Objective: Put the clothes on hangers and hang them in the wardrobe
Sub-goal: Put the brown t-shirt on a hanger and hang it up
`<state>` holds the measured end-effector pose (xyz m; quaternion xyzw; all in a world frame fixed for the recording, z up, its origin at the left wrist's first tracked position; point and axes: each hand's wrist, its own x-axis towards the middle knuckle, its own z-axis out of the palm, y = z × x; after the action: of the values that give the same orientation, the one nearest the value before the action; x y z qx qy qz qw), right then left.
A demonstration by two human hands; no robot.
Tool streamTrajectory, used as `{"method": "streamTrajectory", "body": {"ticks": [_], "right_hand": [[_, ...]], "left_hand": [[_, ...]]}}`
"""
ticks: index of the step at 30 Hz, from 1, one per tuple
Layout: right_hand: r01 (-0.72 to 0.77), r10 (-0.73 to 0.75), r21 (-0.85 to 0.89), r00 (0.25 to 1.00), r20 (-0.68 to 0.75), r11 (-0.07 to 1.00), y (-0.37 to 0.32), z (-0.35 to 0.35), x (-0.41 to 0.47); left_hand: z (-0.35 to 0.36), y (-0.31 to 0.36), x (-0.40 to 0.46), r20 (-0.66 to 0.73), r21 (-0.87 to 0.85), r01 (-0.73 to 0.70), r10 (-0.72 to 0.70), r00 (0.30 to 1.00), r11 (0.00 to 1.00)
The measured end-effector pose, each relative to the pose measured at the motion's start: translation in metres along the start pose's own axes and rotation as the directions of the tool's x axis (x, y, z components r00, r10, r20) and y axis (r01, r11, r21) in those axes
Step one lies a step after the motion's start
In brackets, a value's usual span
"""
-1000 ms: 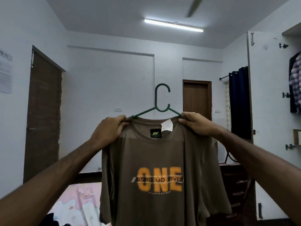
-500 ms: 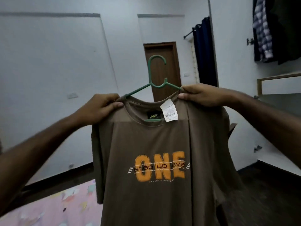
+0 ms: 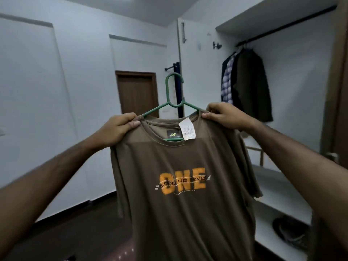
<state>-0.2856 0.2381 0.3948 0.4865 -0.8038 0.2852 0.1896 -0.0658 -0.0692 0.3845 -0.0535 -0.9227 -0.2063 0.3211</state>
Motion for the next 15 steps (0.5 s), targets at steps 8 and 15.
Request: {"method": "streamTrajectory", "body": {"ticks": [8,15], "right_hand": [[-0.012,-0.112,-0.595,0.979,-0.171,0.803,0.016,-0.093,0.035],[-0.02,0.001,-0.741,1.0,-0.026,0.671,0.078,-0.098,0.033]], "left_hand": [[-0.006,0.052,0.136,-0.264,-0.022,-0.043,0.035,0.964,0.999],[0.045,0.073,0.224,-0.375,-0.029,-0.046,0.032,0.927,0.999]]}}
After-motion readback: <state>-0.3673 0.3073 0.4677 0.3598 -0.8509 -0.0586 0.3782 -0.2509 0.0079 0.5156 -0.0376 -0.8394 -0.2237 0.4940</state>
